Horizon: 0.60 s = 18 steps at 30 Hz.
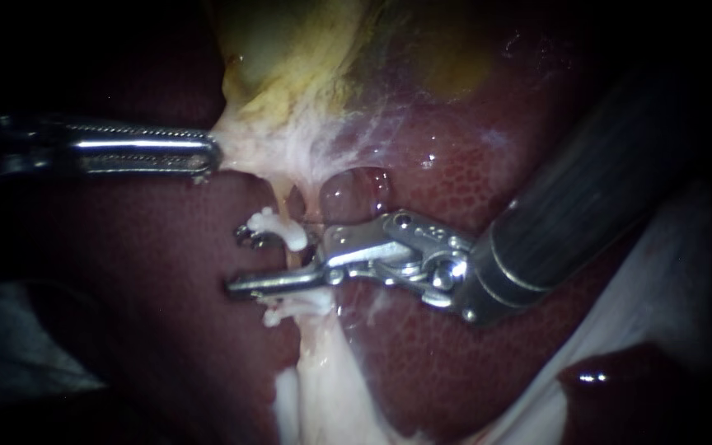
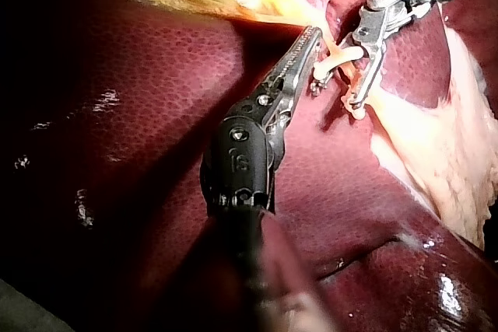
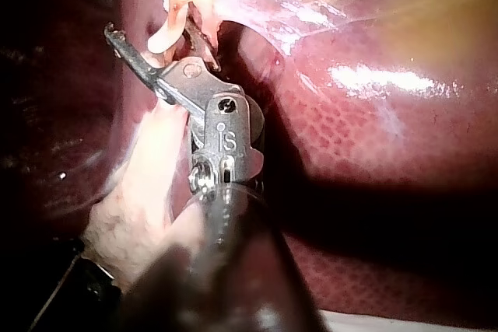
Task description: Going back third clip left tube
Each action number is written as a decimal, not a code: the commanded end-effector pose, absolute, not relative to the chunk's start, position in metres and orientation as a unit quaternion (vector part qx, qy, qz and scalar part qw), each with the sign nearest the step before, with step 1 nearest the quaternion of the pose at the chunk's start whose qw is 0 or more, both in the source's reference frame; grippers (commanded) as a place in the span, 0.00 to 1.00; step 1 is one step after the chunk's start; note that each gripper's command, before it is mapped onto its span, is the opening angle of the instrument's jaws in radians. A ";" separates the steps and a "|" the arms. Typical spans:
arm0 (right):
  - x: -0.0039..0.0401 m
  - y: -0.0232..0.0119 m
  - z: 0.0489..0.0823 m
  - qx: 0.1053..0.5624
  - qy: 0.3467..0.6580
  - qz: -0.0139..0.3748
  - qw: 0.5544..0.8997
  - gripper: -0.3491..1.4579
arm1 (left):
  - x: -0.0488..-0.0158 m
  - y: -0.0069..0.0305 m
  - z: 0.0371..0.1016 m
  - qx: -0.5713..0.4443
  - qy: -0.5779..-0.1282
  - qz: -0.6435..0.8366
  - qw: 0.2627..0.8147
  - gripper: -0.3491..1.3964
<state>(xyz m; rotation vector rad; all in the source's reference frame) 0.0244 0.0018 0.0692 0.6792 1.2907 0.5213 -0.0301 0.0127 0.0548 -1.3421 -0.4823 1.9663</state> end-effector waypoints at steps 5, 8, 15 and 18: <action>0.0221 0.0011 0.0686 0.288 0.570 0.200 0.743 0.47 | -0.0299 0.0126 0.0548 -0.518 -0.187 0.759 0.348 0.00; 0.0201 0.0008 0.0679 0.267 0.559 0.173 0.766 0.47 | -0.0298 0.0126 0.0548 -0.518 -0.187 0.759 0.348 0.00; 0.0151 0.0008 0.0646 0.233 0.561 0.121 0.785 0.47 | -0.0297 0.0127 0.0547 -0.518 -0.188 0.758 0.347 0.00; 0.0130 0.0014 0.0622 0.218 0.561 0.102 0.792 0.47 | -0.0295 0.0127 0.0547 -0.519 -0.189 0.758 0.347 0.00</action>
